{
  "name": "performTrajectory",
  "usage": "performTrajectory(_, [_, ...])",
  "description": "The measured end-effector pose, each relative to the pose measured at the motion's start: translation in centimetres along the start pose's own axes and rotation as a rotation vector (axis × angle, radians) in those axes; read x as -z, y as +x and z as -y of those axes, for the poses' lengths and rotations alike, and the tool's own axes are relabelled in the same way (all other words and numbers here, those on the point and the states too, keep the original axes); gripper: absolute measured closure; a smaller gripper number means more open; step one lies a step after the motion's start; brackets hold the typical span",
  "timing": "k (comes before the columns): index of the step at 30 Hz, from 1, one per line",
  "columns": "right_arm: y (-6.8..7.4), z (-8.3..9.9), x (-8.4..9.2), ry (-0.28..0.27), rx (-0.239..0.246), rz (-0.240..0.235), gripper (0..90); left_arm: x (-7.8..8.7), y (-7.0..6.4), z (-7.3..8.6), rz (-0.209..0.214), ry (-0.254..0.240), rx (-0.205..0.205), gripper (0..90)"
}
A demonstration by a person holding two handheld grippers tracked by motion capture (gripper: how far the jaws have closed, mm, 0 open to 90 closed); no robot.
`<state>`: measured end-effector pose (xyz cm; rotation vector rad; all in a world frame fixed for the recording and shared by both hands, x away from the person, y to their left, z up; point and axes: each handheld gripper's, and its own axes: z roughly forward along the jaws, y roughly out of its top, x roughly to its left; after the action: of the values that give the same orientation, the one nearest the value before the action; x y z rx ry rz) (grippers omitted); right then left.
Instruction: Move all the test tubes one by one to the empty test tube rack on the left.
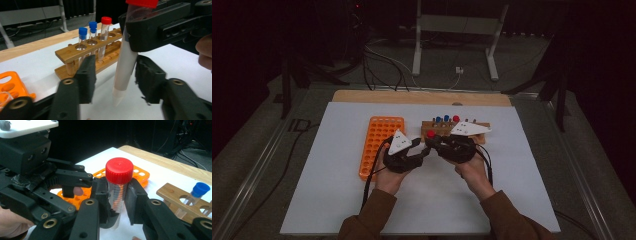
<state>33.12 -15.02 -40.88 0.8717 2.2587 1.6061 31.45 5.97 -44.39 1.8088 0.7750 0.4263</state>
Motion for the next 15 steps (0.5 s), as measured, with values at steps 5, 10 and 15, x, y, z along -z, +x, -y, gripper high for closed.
performTrajectory(5, [0.10,0.03,-0.15,0.004,0.003,-0.004,74.4,0.10,-0.15,0.02,0.015,-0.002,-0.017,63.7])
performTrajectory(10, [0.22,0.15,-0.38,0.013,0.005,-0.012,74.4,0.20,-0.19,-0.04,0.024,-0.012,-0.023,66.0])
performTrajectory(15, [0.30,0.18,-0.46,0.015,0.005,-0.014,74.4,0.20,-0.34,-0.01,0.028,-0.007,-0.040,73.5])
